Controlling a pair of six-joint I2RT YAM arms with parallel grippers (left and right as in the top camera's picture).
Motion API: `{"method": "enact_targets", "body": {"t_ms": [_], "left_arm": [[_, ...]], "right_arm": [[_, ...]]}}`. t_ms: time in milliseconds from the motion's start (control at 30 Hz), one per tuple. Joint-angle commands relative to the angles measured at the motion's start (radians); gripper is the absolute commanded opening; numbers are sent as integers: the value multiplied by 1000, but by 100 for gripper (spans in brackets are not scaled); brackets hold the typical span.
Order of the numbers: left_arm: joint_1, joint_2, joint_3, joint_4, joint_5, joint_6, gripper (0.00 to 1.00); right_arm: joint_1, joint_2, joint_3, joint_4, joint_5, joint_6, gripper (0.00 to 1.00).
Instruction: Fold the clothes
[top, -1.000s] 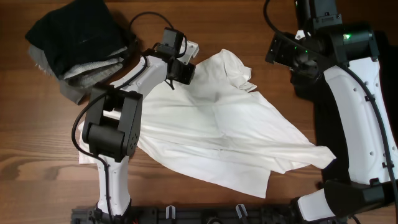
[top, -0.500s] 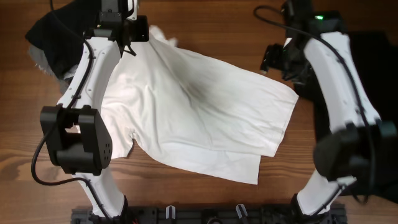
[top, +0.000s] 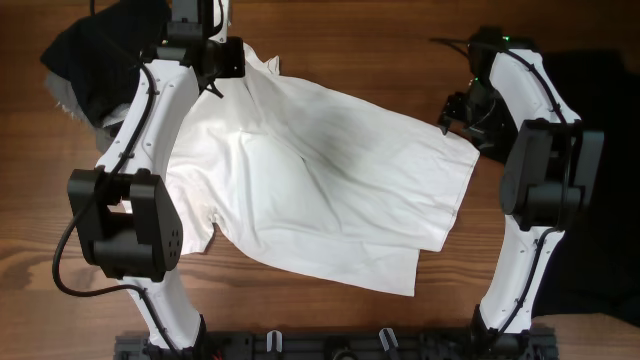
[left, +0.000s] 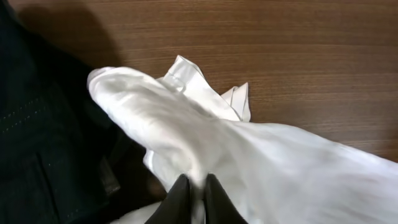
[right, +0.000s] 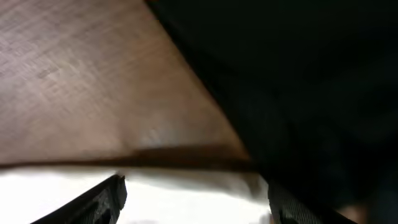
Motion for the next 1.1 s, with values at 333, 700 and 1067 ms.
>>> {"method": "enact_targets", "body": {"t_ms": [333,700,1067], "left_arm": [[-3,-2,4,-72,-47,-7,29],[-8,-42,4,-206,-66,46,74],[14,-224,4,-576,-126,3,78]], "right_arm": [[-6,-144,109,213,-91,-237,4],[-73,-226,296,285,7,-147,99],[22,-338,168,-317,-193,-95,89]]}}
